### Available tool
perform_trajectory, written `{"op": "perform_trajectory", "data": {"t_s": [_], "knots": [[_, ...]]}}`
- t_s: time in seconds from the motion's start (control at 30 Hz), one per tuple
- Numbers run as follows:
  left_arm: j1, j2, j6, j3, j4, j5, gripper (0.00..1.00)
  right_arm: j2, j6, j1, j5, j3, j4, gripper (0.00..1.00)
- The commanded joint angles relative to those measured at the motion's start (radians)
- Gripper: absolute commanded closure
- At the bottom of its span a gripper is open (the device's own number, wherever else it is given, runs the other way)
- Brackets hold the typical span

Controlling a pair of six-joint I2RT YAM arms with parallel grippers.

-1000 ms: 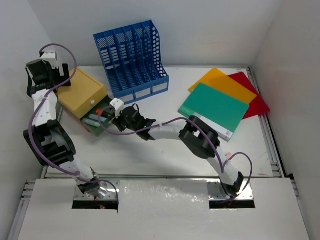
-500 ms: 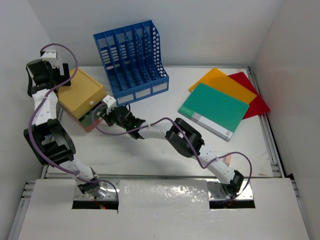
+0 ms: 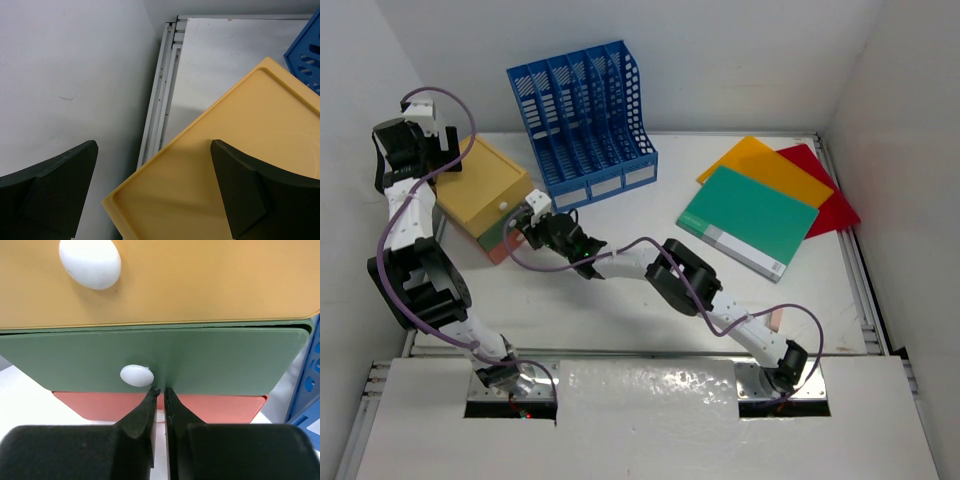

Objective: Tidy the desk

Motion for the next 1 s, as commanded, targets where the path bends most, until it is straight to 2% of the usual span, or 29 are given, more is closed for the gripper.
{"op": "perform_trajectory", "data": {"t_s": [0.0,0.13,0.3,0.5,0.6,0.8,0.97], "knots": [[-0.011,0.062,0.028,-0.028,-0.140,0.002,0.03,-0.029,0.018,0.006,0.004,-0.026,0.080,0.90],[-0.010,0.065,0.025,-0.026,-0.140,0.004,0.03,-0.026,0.030,0.006,0.004,-0.052,0.085,0.75],[-0.011,0.068,0.023,-0.020,-0.141,0.004,0.03,0.005,0.056,0.006,0.006,-0.026,0.058,0.69],[-0.011,0.071,0.025,-0.017,-0.144,0.002,0.04,0.044,0.073,0.008,0.003,0.060,-0.004,0.65],[-0.011,0.071,0.028,-0.016,-0.144,0.004,0.03,0.022,0.110,0.006,0.018,0.034,-0.029,0.60],[-0.011,0.074,0.029,-0.013,-0.144,0.002,0.03,0.003,0.125,0.006,-0.039,0.034,-0.096,0.58],[-0.011,0.073,0.031,-0.011,-0.147,0.002,0.03,0.038,0.131,0.006,-0.039,0.118,-0.164,0.58]]}}
